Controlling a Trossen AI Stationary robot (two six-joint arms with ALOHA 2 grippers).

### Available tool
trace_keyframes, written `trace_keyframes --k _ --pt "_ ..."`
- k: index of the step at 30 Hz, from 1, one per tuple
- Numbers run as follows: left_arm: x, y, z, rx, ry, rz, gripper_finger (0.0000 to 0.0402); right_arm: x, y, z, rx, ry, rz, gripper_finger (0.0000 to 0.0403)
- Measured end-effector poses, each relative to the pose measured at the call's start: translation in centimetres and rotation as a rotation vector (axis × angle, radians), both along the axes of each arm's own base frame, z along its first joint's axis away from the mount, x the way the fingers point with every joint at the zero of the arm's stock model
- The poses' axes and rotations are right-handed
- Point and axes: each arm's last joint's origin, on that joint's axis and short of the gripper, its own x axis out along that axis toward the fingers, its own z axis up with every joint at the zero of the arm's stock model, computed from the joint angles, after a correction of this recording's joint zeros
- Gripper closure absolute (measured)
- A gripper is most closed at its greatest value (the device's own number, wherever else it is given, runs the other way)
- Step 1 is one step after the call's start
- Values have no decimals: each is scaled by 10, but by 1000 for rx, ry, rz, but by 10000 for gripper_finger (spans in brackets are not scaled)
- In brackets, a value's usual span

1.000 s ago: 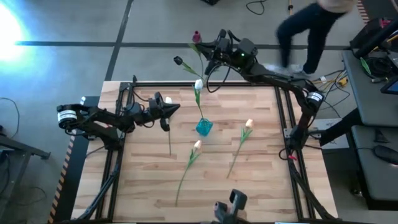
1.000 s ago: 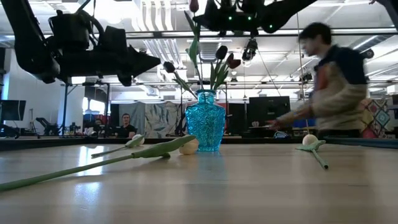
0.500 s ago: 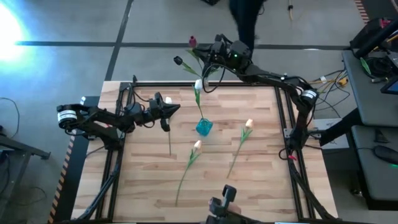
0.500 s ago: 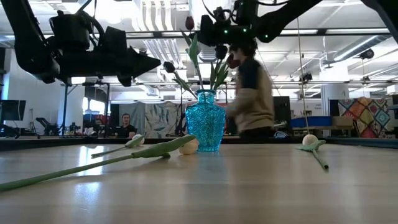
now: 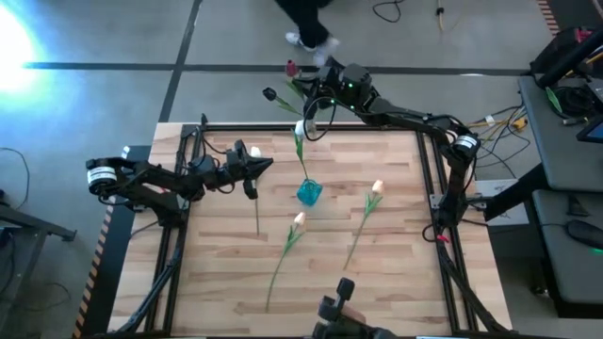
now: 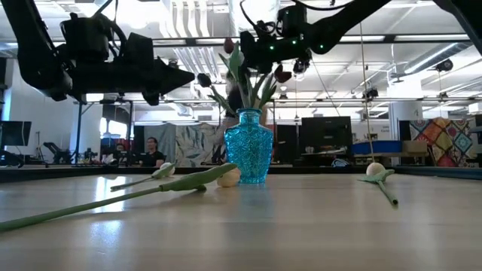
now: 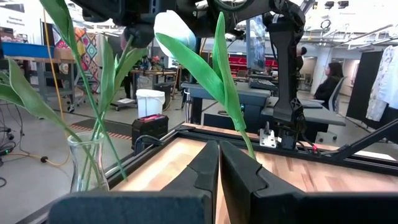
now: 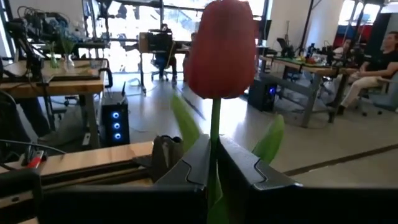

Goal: Sort flowers into vase by color
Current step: Put the red tulip into the transparent vase

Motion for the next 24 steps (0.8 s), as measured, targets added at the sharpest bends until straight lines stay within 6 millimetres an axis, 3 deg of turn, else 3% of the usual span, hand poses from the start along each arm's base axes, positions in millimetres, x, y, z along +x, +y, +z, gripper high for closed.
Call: trace_keyframes --k 14,24 --pt "0 0 -2 -17 19 -1 401 -3 3 4 32 17 0 253" --pt "0 0 -3 -22 25 -1 401 -18 18 35 -17 0 8 253"
